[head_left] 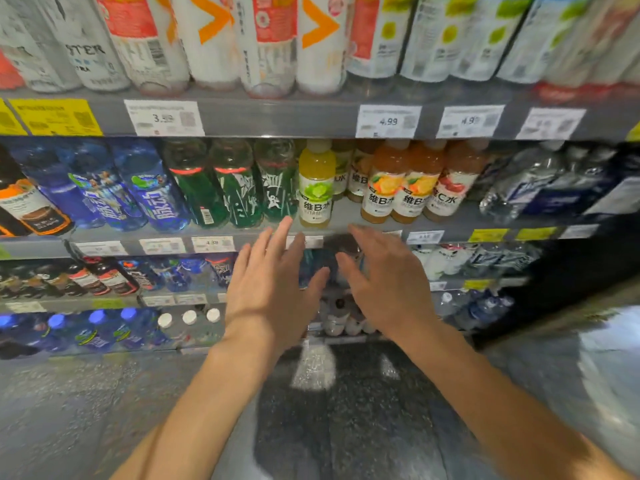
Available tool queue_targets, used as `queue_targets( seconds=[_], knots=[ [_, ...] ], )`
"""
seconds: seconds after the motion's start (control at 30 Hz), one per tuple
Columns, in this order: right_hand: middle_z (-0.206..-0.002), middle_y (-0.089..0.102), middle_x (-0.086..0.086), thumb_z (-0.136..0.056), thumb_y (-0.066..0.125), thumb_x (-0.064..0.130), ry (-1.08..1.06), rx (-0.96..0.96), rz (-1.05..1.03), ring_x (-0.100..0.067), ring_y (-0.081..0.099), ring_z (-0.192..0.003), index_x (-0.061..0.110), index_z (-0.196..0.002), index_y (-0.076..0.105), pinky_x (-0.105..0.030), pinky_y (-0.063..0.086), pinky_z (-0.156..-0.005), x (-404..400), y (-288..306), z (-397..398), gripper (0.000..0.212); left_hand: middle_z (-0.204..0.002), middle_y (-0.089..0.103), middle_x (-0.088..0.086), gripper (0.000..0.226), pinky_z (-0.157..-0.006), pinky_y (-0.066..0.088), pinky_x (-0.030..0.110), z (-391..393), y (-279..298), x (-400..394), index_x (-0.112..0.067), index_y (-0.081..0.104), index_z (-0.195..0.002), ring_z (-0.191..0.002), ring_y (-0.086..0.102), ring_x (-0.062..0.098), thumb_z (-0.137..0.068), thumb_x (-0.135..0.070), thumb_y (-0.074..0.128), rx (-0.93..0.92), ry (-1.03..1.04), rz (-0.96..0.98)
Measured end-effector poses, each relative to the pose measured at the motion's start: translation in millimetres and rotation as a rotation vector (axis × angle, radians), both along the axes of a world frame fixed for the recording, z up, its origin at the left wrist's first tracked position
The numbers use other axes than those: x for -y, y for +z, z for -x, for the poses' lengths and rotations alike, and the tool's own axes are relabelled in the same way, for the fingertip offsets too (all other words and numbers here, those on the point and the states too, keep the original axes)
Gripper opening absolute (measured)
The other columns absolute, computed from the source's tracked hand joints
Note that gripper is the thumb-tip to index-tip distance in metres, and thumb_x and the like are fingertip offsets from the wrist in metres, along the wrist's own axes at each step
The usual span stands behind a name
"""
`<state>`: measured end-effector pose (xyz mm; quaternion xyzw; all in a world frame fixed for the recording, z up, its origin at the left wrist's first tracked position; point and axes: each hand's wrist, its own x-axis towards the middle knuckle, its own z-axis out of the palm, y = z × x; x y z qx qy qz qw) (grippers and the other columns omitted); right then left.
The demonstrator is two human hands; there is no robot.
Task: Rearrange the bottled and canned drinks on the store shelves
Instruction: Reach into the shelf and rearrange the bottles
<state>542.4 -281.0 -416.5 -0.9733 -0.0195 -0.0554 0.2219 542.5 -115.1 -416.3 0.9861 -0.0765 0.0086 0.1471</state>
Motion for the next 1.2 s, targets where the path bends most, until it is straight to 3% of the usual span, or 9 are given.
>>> queue_targets(
  seconds=[0.07, 0.13, 0.27, 0.4, 0.5, 0.73, 0.83, 0.9, 1.2],
  knots=[
    [-0.152, 0.049, 0.0, -0.102, 0.045, 0.049, 0.003, -0.03, 0.013, -0.021, 0.041, -0.142, 0.023, -0.152, 0.043, -0.041, 0.031, -0.118, 25, 0, 6, 0.056, -0.167, -0.011, -0.011, 0.071, -0.127, 0.003, 0.042, 6, 1, 24, -0.03, 0.017, -0.159, -0.155, -0.006, 0.014, -0.098, -0.065, 0.032, -0.053, 0.013, -0.023],
    [-0.154, 0.047, -0.003, -0.103, 0.044, 0.049, 0.007, -0.047, 0.019, -0.023, 0.038, -0.145, 0.023, -0.153, 0.041, -0.044, 0.028, -0.121, 48, 0, 13, 0.057, -0.166, -0.018, -0.012, 0.074, -0.127, -0.001, 0.043, 13, 0, 47, -0.033, 0.007, -0.159, -0.154, -0.013, 0.013, -0.097, -0.067, 0.028, -0.072, 0.031, -0.027],
    [-0.15, 0.052, -0.006, -0.102, 0.044, 0.049, -0.004, -0.048, 0.02, -0.027, 0.043, -0.141, 0.02, -0.15, 0.045, -0.044, 0.031, -0.119, 90, 2, 25, 0.056, -0.165, -0.023, -0.009, 0.079, -0.126, -0.002, 0.044, 27, -2, 89, -0.033, -0.002, -0.16, -0.154, -0.016, 0.014, -0.095, -0.071, 0.02, -0.083, 0.023, -0.059],
    [-0.161, 0.036, -0.001, -0.104, 0.041, 0.051, 0.005, -0.13, 0.03, -0.02, 0.026, -0.151, 0.029, -0.157, 0.032, -0.041, 0.019, -0.124, 122, 3, 26, 0.058, -0.163, -0.026, -0.009, 0.079, -0.126, -0.003, 0.044, 33, 1, 124, -0.033, -0.004, -0.16, -0.153, -0.019, 0.014, -0.095, -0.071, 0.021, -0.077, 0.026, -0.054],
    [-0.163, 0.032, -0.002, -0.103, 0.039, 0.054, 0.014, -0.143, 0.032, -0.021, 0.023, -0.152, 0.032, -0.158, 0.029, -0.044, 0.019, -0.124, 138, 5, 26, 0.06, -0.163, -0.027, -0.009, 0.078, -0.126, -0.002, 0.044, 33, 2, 142, -0.034, -0.005, -0.159, -0.153, -0.019, 0.016, -0.096, -0.072, 0.021, -0.08, 0.032, -0.059],
    [-0.165, 0.027, 0.0, -0.104, 0.035, 0.054, 0.046, -0.199, 0.052, -0.021, 0.019, -0.153, 0.033, -0.159, 0.023, -0.044, 0.015, -0.125, 156, 5, 19, 0.06, -0.169, -0.001, -0.001, 0.076, -0.126, 0.01, 0.044, 30, -4, 150, -0.026, 0.016, -0.159, -0.155, 0.005, 0.024, -0.097, -0.065, 0.037, -0.066, 0.1, 0.046],
    [-0.164, 0.029, -0.001, -0.104, 0.035, 0.053, 0.069, -0.209, 0.064, -0.022, 0.021, -0.152, 0.032, -0.158, 0.024, -0.044, 0.016, -0.124, 158, 0, 13, 0.059, -0.162, 0.03, 0.003, 0.071, -0.12, 0.03, 0.041, 18, -6, 143, -0.017, 0.034, -0.153, -0.146, 0.032, 0.022, -0.095, -0.051, 0.057, -0.014, 0.197, 0.255],
    [-0.163, 0.031, 0.0, -0.104, 0.036, 0.052, 0.087, -0.207, 0.07, -0.022, 0.023, -0.151, 0.031, -0.159, 0.025, -0.041, 0.017, -0.124, 157, -5, 7, 0.059, -0.152, 0.044, 0.006, 0.068, -0.114, 0.035, 0.04, 0, -6, 135, -0.011, 0.039, -0.149, -0.138, 0.042, 0.023, -0.092, -0.038, 0.067, 0.014, 0.303, 0.409],
    [-0.155, 0.045, 0.0, -0.103, 0.049, 0.04, 0.112, -0.11, -0.135, -0.02, 0.036, -0.144, 0.023, -0.155, 0.037, -0.038, 0.028, -0.12, 109, -26, -38, 0.056, -0.141, 0.049, 0.014, 0.08, -0.108, 0.037, 0.036, -105, -27, 107, -0.005, 0.038, -0.145, -0.131, 0.047, 0.028, -0.081, -0.023, 0.082, 0.096, 0.546, 0.659]
  ],
)
